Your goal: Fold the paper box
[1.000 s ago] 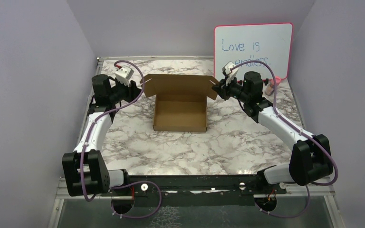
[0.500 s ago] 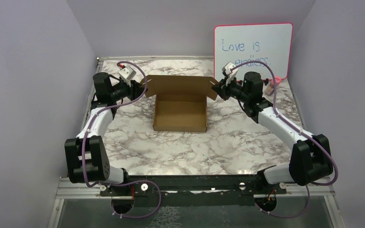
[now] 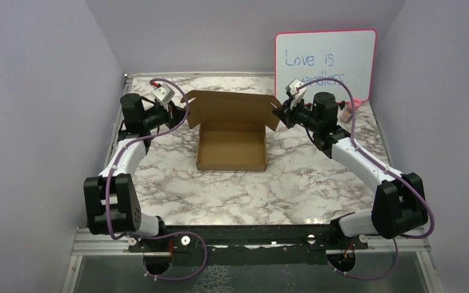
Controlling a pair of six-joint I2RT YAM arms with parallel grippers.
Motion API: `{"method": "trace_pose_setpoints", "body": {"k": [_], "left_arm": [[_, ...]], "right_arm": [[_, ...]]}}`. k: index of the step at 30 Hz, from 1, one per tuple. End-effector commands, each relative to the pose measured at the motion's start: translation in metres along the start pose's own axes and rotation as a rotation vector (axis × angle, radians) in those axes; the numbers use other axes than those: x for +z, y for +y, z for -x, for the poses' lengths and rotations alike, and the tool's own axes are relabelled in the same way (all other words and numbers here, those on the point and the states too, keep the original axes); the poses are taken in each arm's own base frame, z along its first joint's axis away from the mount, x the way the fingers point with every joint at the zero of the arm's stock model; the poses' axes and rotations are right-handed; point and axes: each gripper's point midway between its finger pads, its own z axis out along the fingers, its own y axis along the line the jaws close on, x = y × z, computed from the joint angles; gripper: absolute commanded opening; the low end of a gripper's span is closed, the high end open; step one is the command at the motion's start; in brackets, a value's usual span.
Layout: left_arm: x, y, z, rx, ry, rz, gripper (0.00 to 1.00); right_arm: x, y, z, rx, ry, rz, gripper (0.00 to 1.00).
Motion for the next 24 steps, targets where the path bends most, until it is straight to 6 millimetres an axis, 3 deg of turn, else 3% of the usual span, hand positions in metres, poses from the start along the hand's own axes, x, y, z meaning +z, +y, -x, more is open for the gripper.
{"method": "trace_pose_setpoints", "body": {"k": [1,6,17,24], "left_arm": [[-0.002,-0.003,0.018,-0.022,-0.04,0.087,0.0],[0.002,0.006,0.016,-0.089,-0.034,0.218,0.0],[0.018,-0.01,0.002,-0.123,-0.008,0.489,0.0],[0.019,-0.014,-0.001,-0.158,-0.024,0.637,0.0]], "right_arm": [[-0.004,-0.008,0.012,0.058,-0.028,-0.078,0.01],[-0.006,-0.014,0.014,0.087,-0.04,-0.193,0.01],[-0.004,-0.013,0.028,0.226,-0.053,-0.321,0.01],[0.002,-0.018,0.022,0.304,-0.013,-0.471,0.01]]}}
